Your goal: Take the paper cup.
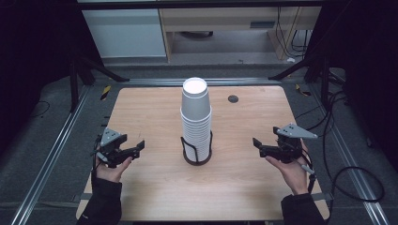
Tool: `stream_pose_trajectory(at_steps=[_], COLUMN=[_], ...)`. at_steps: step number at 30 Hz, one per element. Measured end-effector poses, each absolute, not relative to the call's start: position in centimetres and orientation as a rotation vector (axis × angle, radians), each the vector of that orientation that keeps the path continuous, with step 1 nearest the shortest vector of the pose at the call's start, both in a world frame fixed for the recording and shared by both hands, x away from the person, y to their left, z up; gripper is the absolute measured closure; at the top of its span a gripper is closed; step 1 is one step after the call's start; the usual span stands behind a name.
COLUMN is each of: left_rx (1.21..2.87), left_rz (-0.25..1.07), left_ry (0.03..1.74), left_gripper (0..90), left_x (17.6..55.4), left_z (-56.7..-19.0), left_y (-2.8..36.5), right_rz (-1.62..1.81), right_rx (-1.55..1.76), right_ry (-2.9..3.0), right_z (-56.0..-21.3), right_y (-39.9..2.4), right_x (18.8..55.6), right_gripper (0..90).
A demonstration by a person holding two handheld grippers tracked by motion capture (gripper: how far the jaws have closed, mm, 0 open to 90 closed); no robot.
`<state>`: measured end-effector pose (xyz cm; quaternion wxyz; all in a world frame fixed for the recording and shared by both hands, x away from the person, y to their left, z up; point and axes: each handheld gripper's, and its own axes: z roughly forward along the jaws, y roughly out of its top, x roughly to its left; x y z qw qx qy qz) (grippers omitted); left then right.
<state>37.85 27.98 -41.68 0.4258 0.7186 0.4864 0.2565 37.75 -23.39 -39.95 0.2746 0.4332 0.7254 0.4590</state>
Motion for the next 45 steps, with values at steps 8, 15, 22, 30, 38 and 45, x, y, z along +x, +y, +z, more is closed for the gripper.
stream_pose_trajectory(at_steps=[8,15,22,30,38,45], left_rx=[1.835,1.861,1.86,1.887,1.9,1.904], left_rz=[0.613,0.596,0.593,0.599,0.598,0.593], left_ry=[1.208,1.213,1.212,1.197,1.188,1.178], left_gripper=[21.8,21.2,21.1,21.2,21.2,21.1], left_x=[38.1,38.4,38.4,38.4,38.4,38.4], left_z=[-42.3,-43.0,-43.0,-43.2,-43.3,-43.3], left_y=[27.7,27.4,27.5,27.3,27.2,27.1], right_rz=[1.243,1.324,1.406,1.51,1.563,1.597], right_rx=[1.156,1.081,0.997,0.88,0.807,0.788], right_ry=[1.961,1.956,1.967,1.994,2.041,2.075], right_z=[-39.6,-37.1,-33.7,-29.5,-28.1,-28.0], right_y=[-22.9,-21.5,-19.2,-15.4,-12.7,-10.2], right_x=[37.8,38.1,39.1,39.5,39.7,40.4], right_gripper=[12.9,12.7,11.2,9.1,7.7,5.4])
